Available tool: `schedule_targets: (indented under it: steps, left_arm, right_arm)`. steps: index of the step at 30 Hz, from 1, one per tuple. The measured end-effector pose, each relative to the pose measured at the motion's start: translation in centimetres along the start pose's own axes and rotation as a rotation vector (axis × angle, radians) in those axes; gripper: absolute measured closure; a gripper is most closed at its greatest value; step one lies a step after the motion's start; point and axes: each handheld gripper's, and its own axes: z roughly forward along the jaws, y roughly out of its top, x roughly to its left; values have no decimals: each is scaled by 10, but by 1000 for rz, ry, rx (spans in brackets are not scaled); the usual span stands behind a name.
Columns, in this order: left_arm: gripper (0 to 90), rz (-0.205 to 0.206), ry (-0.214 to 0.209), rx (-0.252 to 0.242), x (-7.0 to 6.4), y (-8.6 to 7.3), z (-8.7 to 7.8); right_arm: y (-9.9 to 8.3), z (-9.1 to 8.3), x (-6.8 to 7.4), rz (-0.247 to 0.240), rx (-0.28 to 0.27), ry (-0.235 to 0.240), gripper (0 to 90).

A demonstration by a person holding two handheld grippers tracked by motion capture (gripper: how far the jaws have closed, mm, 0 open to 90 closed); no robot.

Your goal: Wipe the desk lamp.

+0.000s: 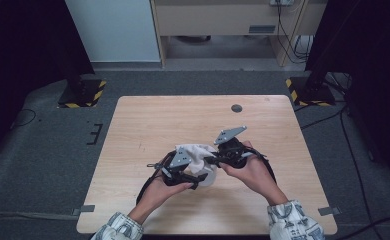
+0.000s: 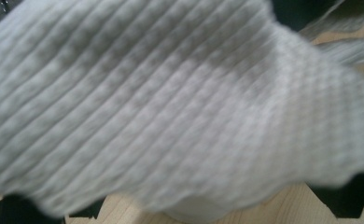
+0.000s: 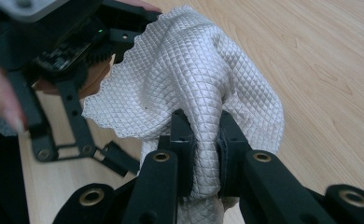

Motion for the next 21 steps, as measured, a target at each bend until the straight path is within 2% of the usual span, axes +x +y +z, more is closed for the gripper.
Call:
schedule_targets:
  steps: [3, 4, 5, 7, 9, 14, 17, 20, 21]
  left_arm:
    - [133, -2, -6, -3, 0, 0, 0]
    - [134, -4, -24, -7, -1, 0, 1]
    - [135, 7, 0, 4, -1, 0, 0]
    - [139, 10, 10, 6, 0, 0, -2]
    - [142, 6, 8, 3, 0, 0, -2]
    - [142, 5, 7, 3, 0, 0, -1]
    - [142, 8, 9, 10, 0, -1, -1]
    - [142, 7, -5, 7, 0, -1, 0]
    - [142, 10, 3, 8, 0, -1, 0]
  right_arm:
    - [-4, -8, -1, 6, -5, -11, 802]
    - [-5, -11, -4, 7, -3, -17, 802]
    - [-6, -12, -6, 12, -2, -24, 803]
    - [-7, -13, -12, 25, 5, -33, 803]
    - [-6, -13, -18, 39, 9, -46, 803]
    - [1, -3, -27, 60, 20, -46, 803]
    - [7, 4, -25, 54, 22, -36, 803]
    - [12, 10, -17, 32, 20, -15, 803]
    - [13, 12, -14, 26, 20, -10, 804]
